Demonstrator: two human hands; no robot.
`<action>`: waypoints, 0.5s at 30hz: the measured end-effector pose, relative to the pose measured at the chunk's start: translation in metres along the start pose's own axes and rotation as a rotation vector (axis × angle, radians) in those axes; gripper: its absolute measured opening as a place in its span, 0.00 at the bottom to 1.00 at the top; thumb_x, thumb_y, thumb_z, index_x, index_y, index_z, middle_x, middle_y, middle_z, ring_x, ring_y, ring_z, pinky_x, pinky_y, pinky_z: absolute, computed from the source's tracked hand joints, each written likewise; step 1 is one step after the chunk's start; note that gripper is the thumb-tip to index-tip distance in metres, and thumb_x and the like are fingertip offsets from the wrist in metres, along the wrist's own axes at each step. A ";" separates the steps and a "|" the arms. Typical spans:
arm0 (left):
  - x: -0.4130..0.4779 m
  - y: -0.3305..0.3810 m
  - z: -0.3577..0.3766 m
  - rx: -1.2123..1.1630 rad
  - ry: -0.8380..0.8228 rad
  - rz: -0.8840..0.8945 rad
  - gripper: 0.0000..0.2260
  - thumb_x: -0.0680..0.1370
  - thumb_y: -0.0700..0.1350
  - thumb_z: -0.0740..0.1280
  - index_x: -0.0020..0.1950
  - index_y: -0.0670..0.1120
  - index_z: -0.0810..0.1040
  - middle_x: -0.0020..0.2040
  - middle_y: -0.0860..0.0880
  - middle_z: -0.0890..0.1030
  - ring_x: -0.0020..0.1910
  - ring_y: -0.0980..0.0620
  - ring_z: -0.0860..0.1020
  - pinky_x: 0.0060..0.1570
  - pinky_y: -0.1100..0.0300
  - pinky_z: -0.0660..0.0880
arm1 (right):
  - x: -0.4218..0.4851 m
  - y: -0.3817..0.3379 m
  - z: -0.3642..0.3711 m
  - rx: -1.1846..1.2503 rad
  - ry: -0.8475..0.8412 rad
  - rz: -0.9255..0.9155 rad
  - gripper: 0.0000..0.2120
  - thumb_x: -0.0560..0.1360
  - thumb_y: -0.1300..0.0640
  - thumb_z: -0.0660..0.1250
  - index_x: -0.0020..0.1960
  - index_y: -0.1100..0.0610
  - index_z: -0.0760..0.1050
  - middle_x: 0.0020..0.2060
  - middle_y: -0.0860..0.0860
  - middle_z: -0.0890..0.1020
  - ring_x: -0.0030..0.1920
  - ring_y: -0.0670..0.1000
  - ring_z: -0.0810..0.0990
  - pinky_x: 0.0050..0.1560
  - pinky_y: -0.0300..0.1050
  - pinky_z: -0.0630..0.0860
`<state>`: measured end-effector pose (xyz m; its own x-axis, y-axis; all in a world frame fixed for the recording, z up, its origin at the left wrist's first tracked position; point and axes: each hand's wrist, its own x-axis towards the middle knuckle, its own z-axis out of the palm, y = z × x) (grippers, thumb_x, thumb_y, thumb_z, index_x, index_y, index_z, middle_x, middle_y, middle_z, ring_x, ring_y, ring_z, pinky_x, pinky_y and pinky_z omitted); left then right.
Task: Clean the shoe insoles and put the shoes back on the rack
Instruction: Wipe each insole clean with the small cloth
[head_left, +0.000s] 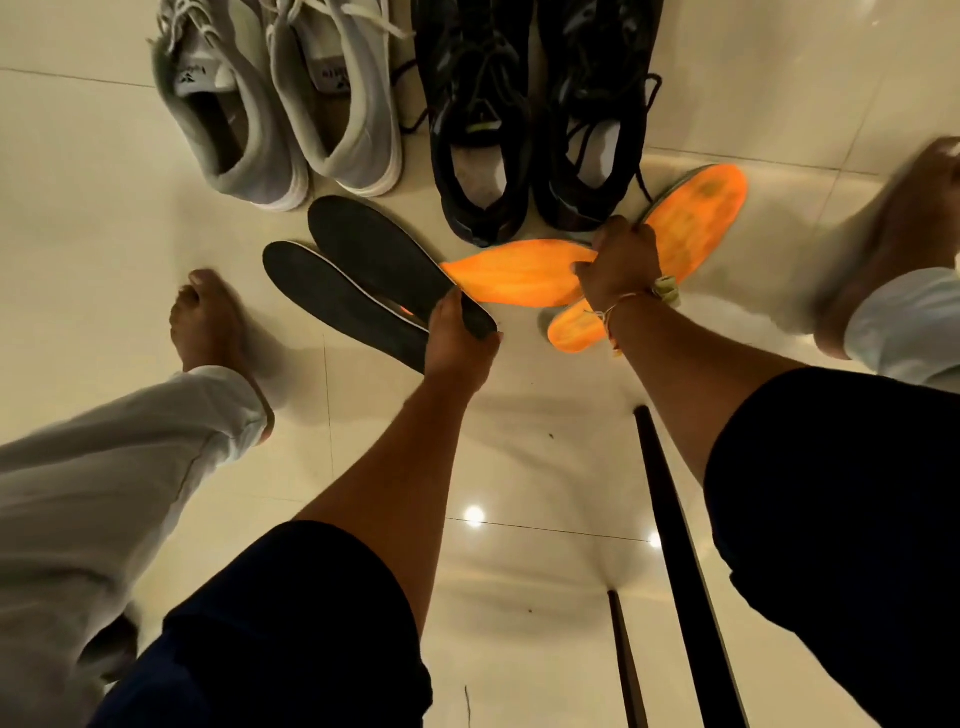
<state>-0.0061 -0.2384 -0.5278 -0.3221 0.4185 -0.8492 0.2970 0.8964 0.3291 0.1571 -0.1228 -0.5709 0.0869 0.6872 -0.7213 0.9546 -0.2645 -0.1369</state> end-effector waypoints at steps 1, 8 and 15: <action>0.000 -0.001 0.001 0.039 -0.038 -0.004 0.36 0.75 0.42 0.76 0.79 0.47 0.63 0.77 0.45 0.66 0.77 0.45 0.65 0.74 0.46 0.67 | -0.001 0.002 -0.004 0.011 -0.019 -0.031 0.22 0.72 0.51 0.75 0.59 0.60 0.74 0.58 0.59 0.78 0.61 0.60 0.74 0.56 0.48 0.68; -0.008 0.022 -0.011 0.136 -0.146 -0.043 0.39 0.74 0.46 0.77 0.79 0.45 0.60 0.75 0.43 0.67 0.75 0.43 0.66 0.72 0.46 0.69 | -0.022 0.004 -0.046 0.192 -0.117 -0.115 0.13 0.72 0.53 0.76 0.51 0.59 0.79 0.52 0.55 0.82 0.56 0.57 0.79 0.51 0.44 0.69; -0.067 0.075 -0.051 0.115 -0.116 0.000 0.31 0.76 0.41 0.75 0.76 0.45 0.64 0.60 0.45 0.77 0.56 0.45 0.79 0.57 0.53 0.75 | -0.076 -0.015 -0.119 0.253 -0.157 -0.184 0.12 0.72 0.53 0.75 0.52 0.58 0.82 0.54 0.54 0.83 0.56 0.54 0.80 0.52 0.43 0.72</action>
<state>-0.0084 -0.1920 -0.4247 -0.2183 0.3930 -0.8932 0.4005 0.8708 0.2853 0.1697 -0.0903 -0.4332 -0.1432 0.6318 -0.7618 0.8476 -0.3191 -0.4240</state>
